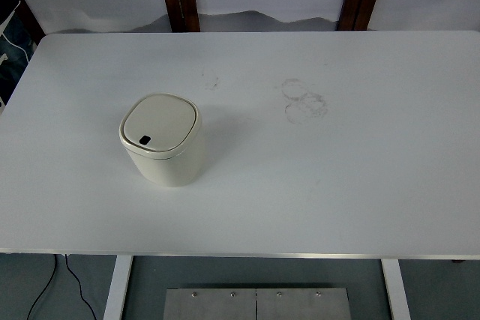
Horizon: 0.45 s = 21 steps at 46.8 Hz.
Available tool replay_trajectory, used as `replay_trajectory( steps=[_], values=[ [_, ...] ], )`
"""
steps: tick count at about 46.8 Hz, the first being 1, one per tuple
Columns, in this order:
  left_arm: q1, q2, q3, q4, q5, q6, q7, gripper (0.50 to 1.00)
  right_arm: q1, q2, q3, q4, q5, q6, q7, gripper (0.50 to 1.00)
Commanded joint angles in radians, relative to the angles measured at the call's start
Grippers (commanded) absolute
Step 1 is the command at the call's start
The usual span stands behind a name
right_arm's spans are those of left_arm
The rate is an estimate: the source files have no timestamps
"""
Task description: Close trash bin
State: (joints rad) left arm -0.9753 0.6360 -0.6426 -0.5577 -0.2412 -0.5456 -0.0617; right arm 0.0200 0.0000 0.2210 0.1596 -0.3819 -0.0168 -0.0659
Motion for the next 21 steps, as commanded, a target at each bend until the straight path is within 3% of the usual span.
replay_trajectory(
  steps=[1, 21],
  values=[
    [0.026, -0.004, 0.000, -0.001, -0.001, 0.001, -0.003, 1.000, 0.000, 0.000, 0.000, 0.000, 0.000, 0.000, 0.000, 0.995],
    [0.106, -0.021, -0.046, -0.001, -0.003, 0.001, -0.004, 1.000, -0.002, 0.000, 0.000, 0.000, 0.000, 0.000, 0.001, 0.995]
  ],
)
